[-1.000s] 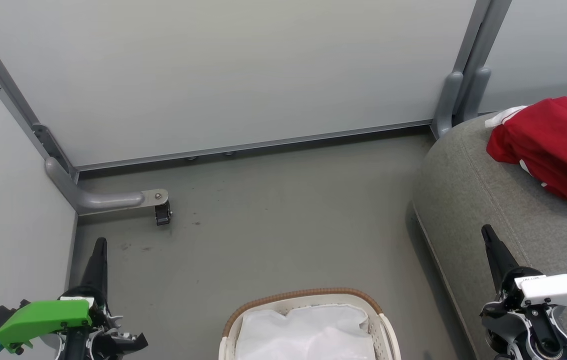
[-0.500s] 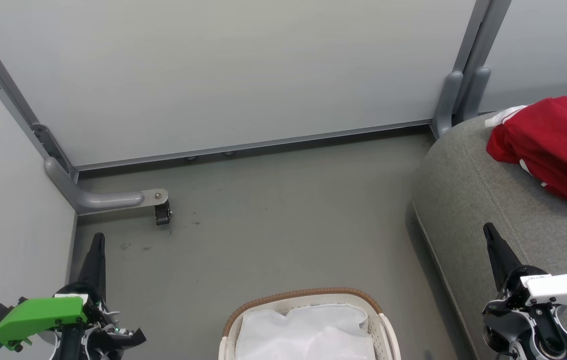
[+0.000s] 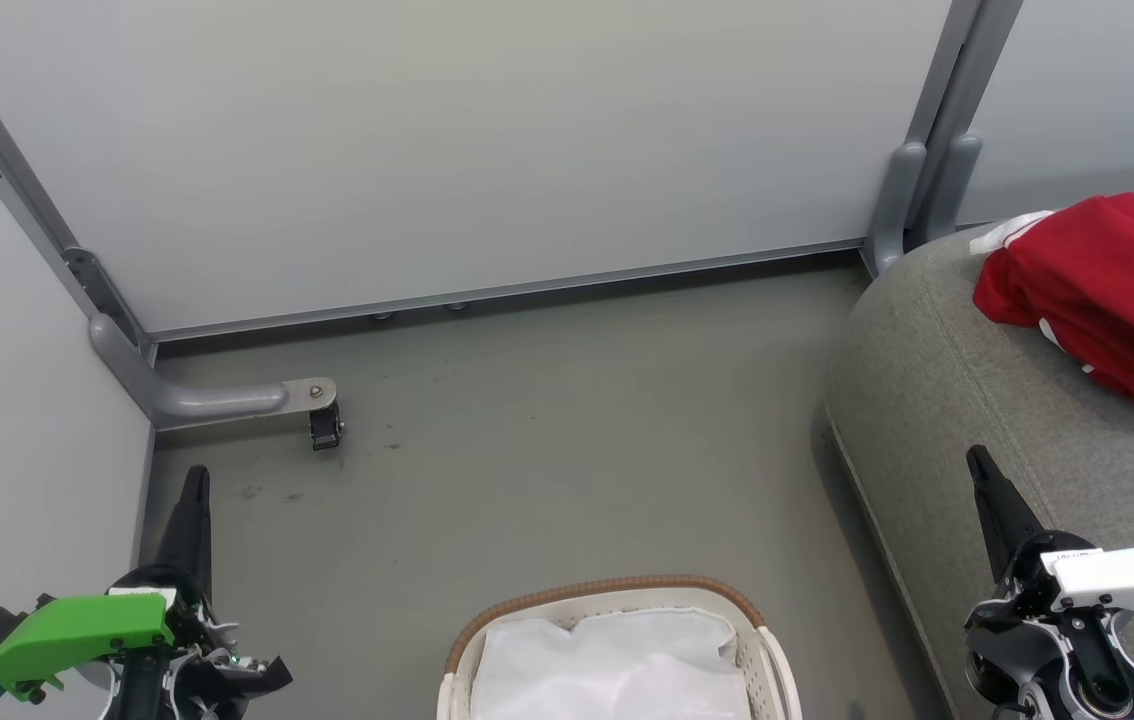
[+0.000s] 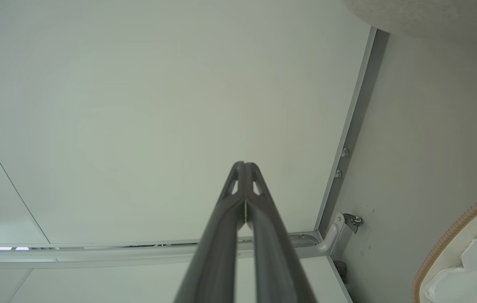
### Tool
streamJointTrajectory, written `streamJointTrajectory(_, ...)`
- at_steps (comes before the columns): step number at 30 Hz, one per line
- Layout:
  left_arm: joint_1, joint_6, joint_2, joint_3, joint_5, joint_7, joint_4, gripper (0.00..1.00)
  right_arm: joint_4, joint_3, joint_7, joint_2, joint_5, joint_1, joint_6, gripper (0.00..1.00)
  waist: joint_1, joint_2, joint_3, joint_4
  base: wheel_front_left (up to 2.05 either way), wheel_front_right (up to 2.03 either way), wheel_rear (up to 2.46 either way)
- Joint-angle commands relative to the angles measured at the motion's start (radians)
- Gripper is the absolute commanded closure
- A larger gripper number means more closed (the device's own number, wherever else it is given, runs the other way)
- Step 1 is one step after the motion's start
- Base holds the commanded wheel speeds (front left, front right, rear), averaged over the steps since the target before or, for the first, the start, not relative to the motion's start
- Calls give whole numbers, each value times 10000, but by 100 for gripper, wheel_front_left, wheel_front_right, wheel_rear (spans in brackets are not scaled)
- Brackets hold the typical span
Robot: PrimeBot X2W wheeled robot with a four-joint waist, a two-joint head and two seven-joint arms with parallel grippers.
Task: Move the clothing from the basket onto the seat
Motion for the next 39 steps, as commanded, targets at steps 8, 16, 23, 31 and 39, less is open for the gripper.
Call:
streamJointTrajectory(8,-104,-46,54,24,-30,36,-22,100,-44,-16,30,-59,31,20,0,100,0,0,0,0,0,0,0)
streamJointTrajectory(16,-104,-46,54,23,-31,35,-22,100,-44,-16,30,-59,31,20,0,100,0,0,0,0,0,0,0)
streamJointTrajectory(23,-104,-46,55,23,-31,35,-23,100,-44,-16,30,-59,31,20,-1,100,0,0,0,0,0,0,0)
streamJointTrajectory(31,-104,-46,55,23,-31,35,-22,100,-44,-15,29,-59,31,20,0,100,0,0,0,0,0,0,0)
streamJointTrajectory(39,-103,-46,55,22,-31,35,-22,100,-44,-17,29,-59,31,20,0,100,0,0,0,0,0,0,0)
